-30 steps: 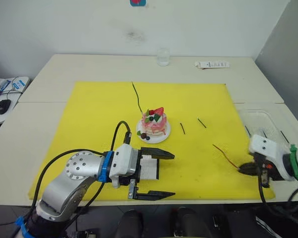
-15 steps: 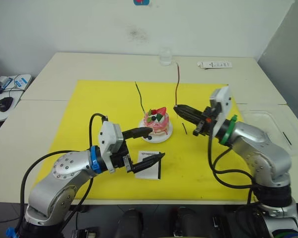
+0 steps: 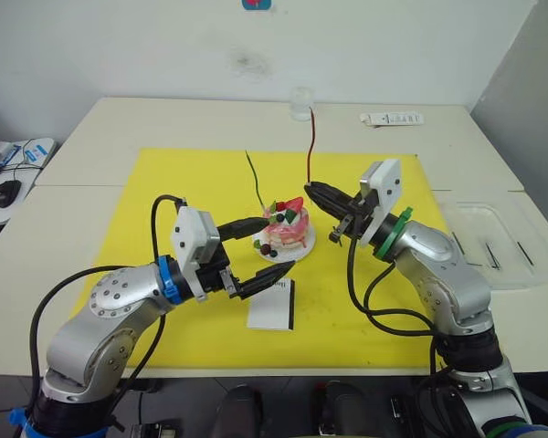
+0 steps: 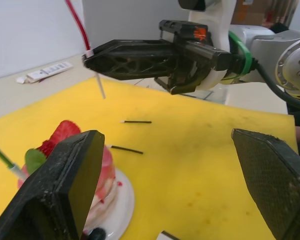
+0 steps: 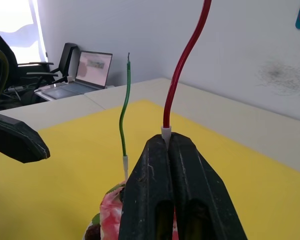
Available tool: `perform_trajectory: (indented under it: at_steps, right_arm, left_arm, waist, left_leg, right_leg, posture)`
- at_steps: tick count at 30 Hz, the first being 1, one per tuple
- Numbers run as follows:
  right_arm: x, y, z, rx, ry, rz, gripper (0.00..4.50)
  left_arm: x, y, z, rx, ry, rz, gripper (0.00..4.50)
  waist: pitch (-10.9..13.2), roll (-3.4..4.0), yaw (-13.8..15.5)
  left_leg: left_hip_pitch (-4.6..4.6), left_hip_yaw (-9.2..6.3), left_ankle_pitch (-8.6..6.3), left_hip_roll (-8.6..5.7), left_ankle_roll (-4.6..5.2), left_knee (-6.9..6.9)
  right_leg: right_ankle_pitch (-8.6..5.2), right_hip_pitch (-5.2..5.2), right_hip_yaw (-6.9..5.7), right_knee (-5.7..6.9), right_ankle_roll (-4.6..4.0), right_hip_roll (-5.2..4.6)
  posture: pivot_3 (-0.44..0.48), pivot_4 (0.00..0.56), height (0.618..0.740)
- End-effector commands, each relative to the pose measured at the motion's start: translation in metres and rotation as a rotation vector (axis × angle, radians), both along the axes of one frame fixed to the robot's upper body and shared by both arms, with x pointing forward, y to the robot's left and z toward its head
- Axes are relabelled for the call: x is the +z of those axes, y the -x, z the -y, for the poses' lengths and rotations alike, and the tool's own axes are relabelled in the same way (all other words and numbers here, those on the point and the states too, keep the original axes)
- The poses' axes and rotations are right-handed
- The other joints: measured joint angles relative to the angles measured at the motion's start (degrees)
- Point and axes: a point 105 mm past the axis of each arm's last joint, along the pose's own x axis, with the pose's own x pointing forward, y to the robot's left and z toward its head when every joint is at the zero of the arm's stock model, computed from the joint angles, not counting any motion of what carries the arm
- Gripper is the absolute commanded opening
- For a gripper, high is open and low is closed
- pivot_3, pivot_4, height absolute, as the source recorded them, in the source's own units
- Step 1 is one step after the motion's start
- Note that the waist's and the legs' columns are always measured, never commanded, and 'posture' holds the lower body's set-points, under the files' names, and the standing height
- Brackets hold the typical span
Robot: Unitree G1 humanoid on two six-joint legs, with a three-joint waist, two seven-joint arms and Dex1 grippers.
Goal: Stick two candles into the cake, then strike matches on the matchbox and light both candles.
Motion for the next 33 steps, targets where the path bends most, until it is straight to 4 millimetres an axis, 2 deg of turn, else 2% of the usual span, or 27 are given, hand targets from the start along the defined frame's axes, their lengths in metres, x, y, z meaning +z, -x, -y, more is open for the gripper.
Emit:
perform_trajectory:
  at_steps: [1, 12, 33]
  right_arm:
    - [0.006, 0.000, -0.003, 0.001, -0.015, 0.058, 0.04]
    - [-0.017, -0.006, -0.008, 0.002, -0.001, 0.031, 0.04]
    - [-0.028, -0.012, -0.015, 0.010, -0.030, 0.003, 0.04]
  left_arm:
    - [0.005, 0.002, -0.005, 0.021, 0.007, 0.043, 4.50]
    - [0.007, 0.002, -0.005, 0.039, 0.030, 0.035, 4.50]
    - [0.008, 0.010, -0.006, 0.039, 0.014, 0.027, 4.50]
  waist:
    - [0.0, 0.00, 0.0]
    - [0.0, 0.01, 0.0]
    - [0.0, 0.02, 0.0]
  left_leg:
    - [0.00, 0.01, 0.00, 0.00, 0.00, 0.00]
    - [0.00, 0.02, 0.00, 0.00, 0.00, -0.02]
    - [0.00, 0.02, 0.00, 0.01, 0.00, -0.05]
  right_leg:
    - [0.00, 0.00, 0.00, -0.01, 0.00, 0.00]
    - [0.11, -0.01, 0.01, -0.01, -0.19, -0.01]
    - [0.10, -0.02, 0.00, -0.03, -0.19, -0.01]
  posture:
    - [0.000, 0.150, 0.740]
    - [0.000, 0.150, 0.740]
    - [0.000, 0.150, 0.740]
